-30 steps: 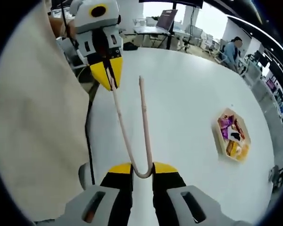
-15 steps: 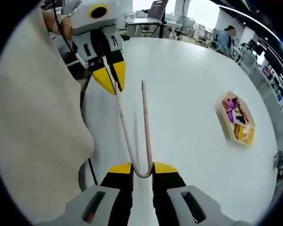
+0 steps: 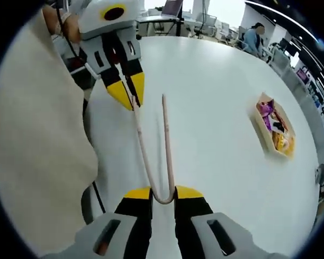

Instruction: Place the target food into the container with the food tongs after gripping and lifting it, then release it inside without dropping or visibly crushing the food.

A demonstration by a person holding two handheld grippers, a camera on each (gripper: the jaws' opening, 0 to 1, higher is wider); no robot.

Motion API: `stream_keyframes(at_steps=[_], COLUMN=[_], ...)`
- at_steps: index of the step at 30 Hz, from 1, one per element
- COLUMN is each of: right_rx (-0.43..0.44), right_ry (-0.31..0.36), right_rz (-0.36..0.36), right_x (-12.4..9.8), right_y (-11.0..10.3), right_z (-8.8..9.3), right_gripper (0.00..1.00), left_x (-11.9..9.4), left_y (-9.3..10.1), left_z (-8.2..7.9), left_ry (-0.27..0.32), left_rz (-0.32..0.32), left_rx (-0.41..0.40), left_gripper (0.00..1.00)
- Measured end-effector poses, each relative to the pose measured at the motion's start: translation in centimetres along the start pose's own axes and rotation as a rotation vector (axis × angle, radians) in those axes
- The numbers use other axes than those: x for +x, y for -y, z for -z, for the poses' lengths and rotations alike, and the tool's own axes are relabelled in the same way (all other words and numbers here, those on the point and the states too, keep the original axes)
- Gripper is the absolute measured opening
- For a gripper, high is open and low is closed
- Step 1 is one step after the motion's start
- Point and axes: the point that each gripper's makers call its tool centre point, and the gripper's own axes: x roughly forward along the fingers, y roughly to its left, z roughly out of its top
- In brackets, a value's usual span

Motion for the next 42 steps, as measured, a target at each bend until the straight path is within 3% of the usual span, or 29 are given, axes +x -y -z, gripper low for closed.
stream_keyframes(at_steps=[13, 21, 42], right_rx=[0.066, 0.069, 0.073], right_ry=[-0.026, -0.033, -0.054], right_rz=[0.015, 0.026, 0.042], right_x=[1.5, 1.9, 2.7], right_y=[-0.2, 0.2, 0.3], right_z=[1.2, 1.1, 1.1], right_gripper=[0.14, 0.14, 0.15], left_x=[1.7, 1.9, 2.3], left_y=[-0.3, -0.8, -0.9], left_z=[1.4, 1.6, 2.8], left_ry=[-0.052, -0.055, -0.083], left_rz=[0.008, -0.029, -0.031], left_rx=[0.016, -0.004, -0.002], left_gripper=[0.04, 0.05, 0.05])
